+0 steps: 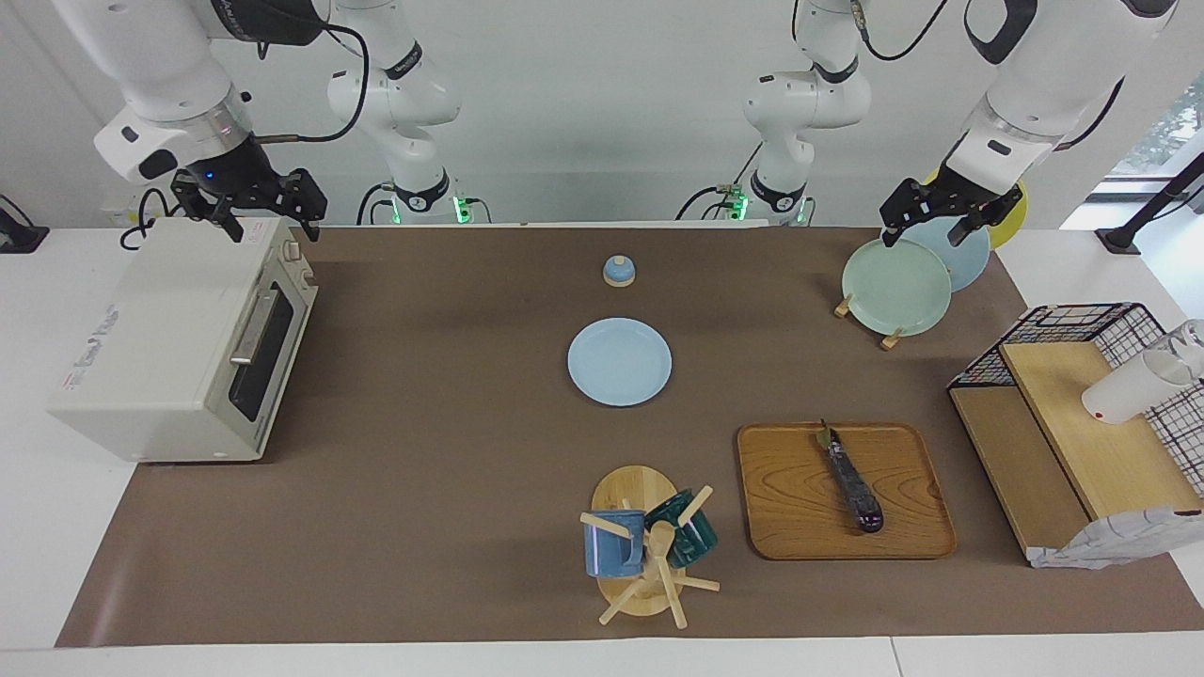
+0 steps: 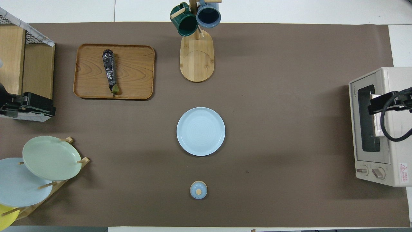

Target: Put eggplant into oven

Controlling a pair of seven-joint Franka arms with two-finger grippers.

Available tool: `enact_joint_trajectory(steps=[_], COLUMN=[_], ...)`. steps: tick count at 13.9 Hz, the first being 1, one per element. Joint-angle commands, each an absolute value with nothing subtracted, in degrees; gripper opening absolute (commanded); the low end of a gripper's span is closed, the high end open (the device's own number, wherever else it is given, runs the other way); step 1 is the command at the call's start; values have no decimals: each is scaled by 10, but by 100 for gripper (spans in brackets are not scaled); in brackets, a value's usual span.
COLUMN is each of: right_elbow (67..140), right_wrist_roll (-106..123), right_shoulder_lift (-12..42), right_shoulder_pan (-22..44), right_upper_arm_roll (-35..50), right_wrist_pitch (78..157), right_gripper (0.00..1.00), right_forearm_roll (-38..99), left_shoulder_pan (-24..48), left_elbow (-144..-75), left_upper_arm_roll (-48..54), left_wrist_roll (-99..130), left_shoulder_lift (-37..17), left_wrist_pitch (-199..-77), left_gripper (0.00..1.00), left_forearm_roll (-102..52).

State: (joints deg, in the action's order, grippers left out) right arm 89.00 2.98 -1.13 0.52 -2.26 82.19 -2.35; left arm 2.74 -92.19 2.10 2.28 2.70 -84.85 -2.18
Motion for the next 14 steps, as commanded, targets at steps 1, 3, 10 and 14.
enact_joint_trajectory(steps=[1,3,10,14], right_elbow=[893,893,964,1064], right_wrist_roll=[19,20,94,126], right_shoulder_lift=[-18,-18,-43,-57], right_shoulder_pan=[3,3,-6,-33], right_upper_arm_roll=[-21,-21,-25,-32], right_wrist_pitch=[827,830,916,1030], right_gripper=[100,100,0,0], right_forearm_roll=[-10,-9,6,-39], left_shoulder_pan=[28,29,32,29], left_elbow=[-924,-923,-925,-945], left_upper_arm_roll=[18,18,18,18], left_wrist_roll=[18,19,27,34], left_shoulder_lift=[33,32,31,25], left_wrist_pitch=[-856,-857,-874,-925], left_gripper=[100,100,100,100], left_forearm_roll=[-12,-12,-11,-12])
